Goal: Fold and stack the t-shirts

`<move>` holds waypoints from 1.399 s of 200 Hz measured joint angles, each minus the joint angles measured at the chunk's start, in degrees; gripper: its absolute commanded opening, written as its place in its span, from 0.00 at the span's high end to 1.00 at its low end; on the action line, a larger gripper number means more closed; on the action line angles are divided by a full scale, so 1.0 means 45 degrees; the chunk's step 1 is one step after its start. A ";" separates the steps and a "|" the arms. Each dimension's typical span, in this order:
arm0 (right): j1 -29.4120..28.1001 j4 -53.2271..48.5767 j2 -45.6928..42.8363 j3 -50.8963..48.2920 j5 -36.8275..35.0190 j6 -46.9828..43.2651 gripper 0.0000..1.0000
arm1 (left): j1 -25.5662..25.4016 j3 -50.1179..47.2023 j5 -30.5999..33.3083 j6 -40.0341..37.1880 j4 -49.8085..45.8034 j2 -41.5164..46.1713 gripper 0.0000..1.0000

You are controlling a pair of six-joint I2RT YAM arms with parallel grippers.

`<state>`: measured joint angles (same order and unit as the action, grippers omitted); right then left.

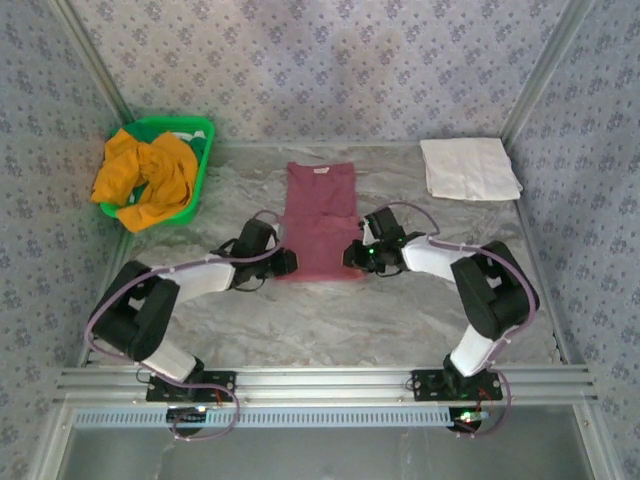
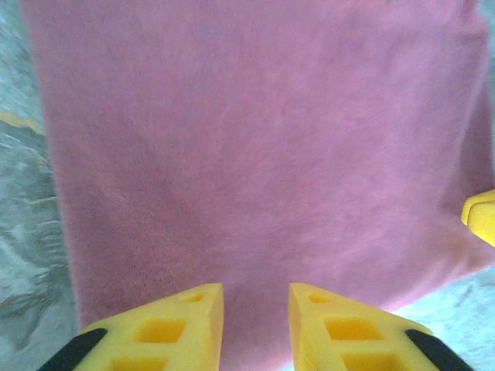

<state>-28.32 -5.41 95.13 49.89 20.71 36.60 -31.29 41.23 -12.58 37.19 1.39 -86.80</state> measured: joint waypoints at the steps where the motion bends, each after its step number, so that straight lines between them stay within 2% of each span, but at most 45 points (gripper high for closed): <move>1: 0.0015 -0.0034 -0.0053 0.0015 -0.0024 -0.0044 0.67 | 0.0010 0.0024 0.0000 0.0000 -0.0034 0.0029 0.68; 20: 0.0291 -0.0403 -0.0743 0.0141 -0.0466 0.0044 0.61 | 0.0622 0.0481 -0.0029 0.0102 -0.0539 0.0646 0.64; 56: 0.0758 -0.0976 -0.0850 0.0136 -0.0996 0.0015 0.58 | 0.1744 0.0510 -0.0053 0.0073 -0.1379 0.0452 0.64; 104: 0.0641 -0.1418 -0.0520 0.0121 -0.1137 0.0015 0.56 | 0.1593 0.0340 -0.0189 0.0068 -0.2055 -0.0063 0.64; 174: 0.0559 -0.1418 -0.0306 -0.0034 -0.1137 0.0015 0.56 | 0.0699 0.0063 -0.0005 0.0262 -0.2084 -0.0636 0.65; 253: 0.0175 -0.1423 -0.0301 -0.0345 -0.1132 0.0015 0.54 | 0.0665 0.0063 0.0418 0.0398 -0.2161 -0.0733 0.92; 280: -0.0058 -0.1365 -0.0296 -0.0520 -0.1093 0.0019 0.56 | 0.0486 -0.0024 0.0359 0.0398 -0.1676 -0.0758 0.98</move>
<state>-28.58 -11.55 93.80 47.55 15.79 36.69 -29.10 41.12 -10.96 38.98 -6.15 -90.21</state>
